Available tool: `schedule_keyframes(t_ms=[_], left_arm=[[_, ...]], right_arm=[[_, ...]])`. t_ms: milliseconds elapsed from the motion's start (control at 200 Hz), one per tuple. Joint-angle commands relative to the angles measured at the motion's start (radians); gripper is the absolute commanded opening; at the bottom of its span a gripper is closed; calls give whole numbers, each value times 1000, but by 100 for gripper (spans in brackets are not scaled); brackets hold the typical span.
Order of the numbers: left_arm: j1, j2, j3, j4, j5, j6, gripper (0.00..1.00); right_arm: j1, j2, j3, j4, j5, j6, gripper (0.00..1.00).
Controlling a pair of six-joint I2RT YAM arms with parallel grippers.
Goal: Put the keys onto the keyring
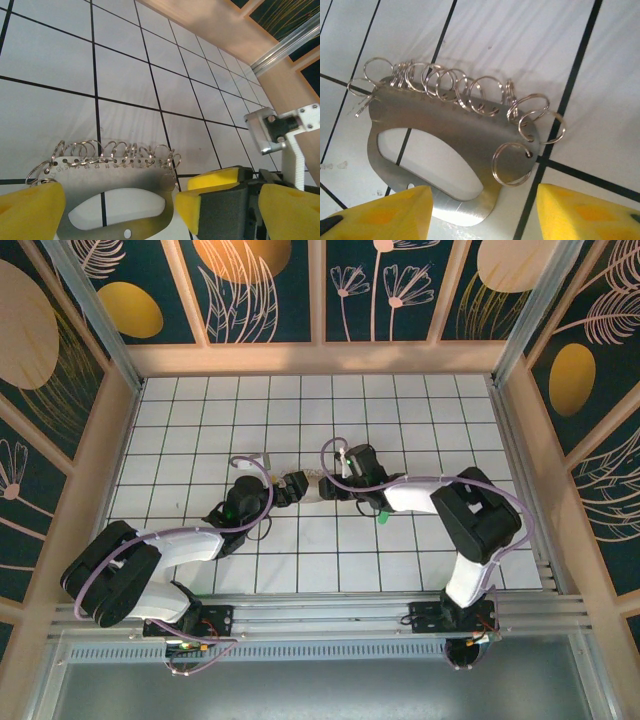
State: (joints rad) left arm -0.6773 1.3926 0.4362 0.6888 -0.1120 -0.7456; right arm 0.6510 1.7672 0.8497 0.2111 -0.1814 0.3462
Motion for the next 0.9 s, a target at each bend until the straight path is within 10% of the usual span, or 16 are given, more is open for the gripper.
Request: schedule_keyframes(t_ms=[0,896], left_arm=[[-8,-1,-2,28,5,5,99],[-10,1,-8,34,2,3,98]], right_arm=[[8,-35,3,-75,96,-56,56],[91,102,158,-170,313,-136,40]])
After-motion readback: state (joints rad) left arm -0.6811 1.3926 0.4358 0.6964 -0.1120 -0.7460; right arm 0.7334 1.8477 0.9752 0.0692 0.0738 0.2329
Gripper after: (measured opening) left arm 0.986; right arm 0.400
